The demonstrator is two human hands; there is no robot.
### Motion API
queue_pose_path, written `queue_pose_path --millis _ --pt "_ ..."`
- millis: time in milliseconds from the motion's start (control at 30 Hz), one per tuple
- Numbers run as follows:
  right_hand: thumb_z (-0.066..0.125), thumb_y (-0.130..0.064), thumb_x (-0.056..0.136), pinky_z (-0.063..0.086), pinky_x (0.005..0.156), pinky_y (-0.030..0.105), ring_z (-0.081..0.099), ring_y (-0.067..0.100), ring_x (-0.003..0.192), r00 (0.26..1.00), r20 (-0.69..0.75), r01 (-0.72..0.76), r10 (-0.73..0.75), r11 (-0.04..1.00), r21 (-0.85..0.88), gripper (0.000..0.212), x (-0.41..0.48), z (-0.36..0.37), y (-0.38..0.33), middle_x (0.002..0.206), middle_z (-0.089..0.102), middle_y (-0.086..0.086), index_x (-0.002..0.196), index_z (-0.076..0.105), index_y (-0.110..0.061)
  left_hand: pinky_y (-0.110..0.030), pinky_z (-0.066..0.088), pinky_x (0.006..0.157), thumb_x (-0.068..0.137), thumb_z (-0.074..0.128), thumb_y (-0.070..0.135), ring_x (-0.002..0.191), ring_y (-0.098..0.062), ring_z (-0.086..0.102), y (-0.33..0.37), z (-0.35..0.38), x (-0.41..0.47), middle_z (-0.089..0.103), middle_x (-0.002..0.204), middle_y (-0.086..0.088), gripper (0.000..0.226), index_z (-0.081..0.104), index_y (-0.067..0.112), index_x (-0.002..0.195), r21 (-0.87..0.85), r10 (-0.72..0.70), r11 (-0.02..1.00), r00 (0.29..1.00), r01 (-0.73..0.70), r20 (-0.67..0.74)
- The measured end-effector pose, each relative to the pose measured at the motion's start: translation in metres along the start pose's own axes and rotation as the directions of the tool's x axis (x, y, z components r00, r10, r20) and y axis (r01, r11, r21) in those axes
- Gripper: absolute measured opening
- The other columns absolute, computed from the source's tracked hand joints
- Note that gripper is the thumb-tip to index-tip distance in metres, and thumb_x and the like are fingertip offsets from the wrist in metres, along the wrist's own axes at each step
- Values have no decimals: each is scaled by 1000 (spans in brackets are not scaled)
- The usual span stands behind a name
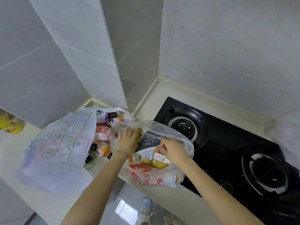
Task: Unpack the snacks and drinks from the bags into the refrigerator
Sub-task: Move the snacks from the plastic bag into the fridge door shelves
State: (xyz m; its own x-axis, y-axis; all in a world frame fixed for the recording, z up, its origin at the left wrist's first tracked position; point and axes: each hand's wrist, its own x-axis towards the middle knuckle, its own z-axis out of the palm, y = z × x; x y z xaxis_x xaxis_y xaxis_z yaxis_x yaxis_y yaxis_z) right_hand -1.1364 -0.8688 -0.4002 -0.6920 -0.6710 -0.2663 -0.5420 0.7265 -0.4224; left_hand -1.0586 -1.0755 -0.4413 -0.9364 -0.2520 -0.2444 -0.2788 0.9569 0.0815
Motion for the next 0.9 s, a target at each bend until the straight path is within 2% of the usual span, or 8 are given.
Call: queue_pose_path --millis 67,133,233,300,400,533,800,900 --pt "56 -21 94 49 72 35 61 16 87 995 -103 0 13 992 127 8 0 -4 -5 90 59 -14 88 52 -18 -51 4 119 93 52 33 146 -32 12 -2 4 3 32 152 -6 66 25 14 150 -9 -8 1000 1000 8 -15" --pt "59 -23 93 52 75 37 61 15 91 985 -169 16 32 961 275 6 3 -6 -9 98 62 -6 92 55 -18 -50 4 119 93 54 32 146 -32 13 -3 7 6 34 150 -7 62 30 12 147 -17 -7 1000 1000 7 -19" --pt "61 -21 93 52 75 23 60 9 97 982 -179 31 53 902 431 8 9 -9 -14 104 61 -7 100 57 -17 -50 5 119 92 54 29 145 -32 14 -5 7 10 39 147 -7 56 36 13 142 -48 -12 999 1000 11 -21" --pt "61 -20 93 48 80 18 57 6 102 983 -170 21 69 878 478 16 13 -8 -15 108 59 -8 109 57 -18 -48 7 118 91 53 29 144 -31 18 -6 7 12 42 144 -6 48 42 14 136 -76 -26 997 999 24 -29" --pt "60 -22 93 50 91 28 55 7 106 985 -139 -17 99 868 496 26 17 -3 -13 114 57 -4 119 59 -18 -43 17 116 90 55 28 139 -28 29 -6 5 17 50 137 -5 35 53 16 123 -148 -54 988 997 44 -59" --pt "58 -21 95 47 95 28 55 12 104 985 -119 -55 128 873 484 24 19 2 -10 114 54 -1 117 63 -15 -38 24 109 92 53 27 130 -25 38 -3 5 21 56 130 -1 26 61 23 116 -208 -68 977 995 50 -80" --pt "56 -21 96 53 89 31 61 11 105 978 -108 -91 176 837 540 23 20 1 -5 112 67 -4 116 65 -18 -41 27 106 79 66 52 129 -30 34 0 20 26 39 141 -6 81 29 22 144 10 -59 998 996 58 63" --pt "56 -22 96 53 85 29 60 9 103 973 -136 -86 186 841 535 21 20 -2 -7 110 67 -4 114 66 -18 -41 27 107 80 67 50 131 -30 34 -2 24 28 39 143 -8 79 31 18 143 16 -99 995 993 98 56"
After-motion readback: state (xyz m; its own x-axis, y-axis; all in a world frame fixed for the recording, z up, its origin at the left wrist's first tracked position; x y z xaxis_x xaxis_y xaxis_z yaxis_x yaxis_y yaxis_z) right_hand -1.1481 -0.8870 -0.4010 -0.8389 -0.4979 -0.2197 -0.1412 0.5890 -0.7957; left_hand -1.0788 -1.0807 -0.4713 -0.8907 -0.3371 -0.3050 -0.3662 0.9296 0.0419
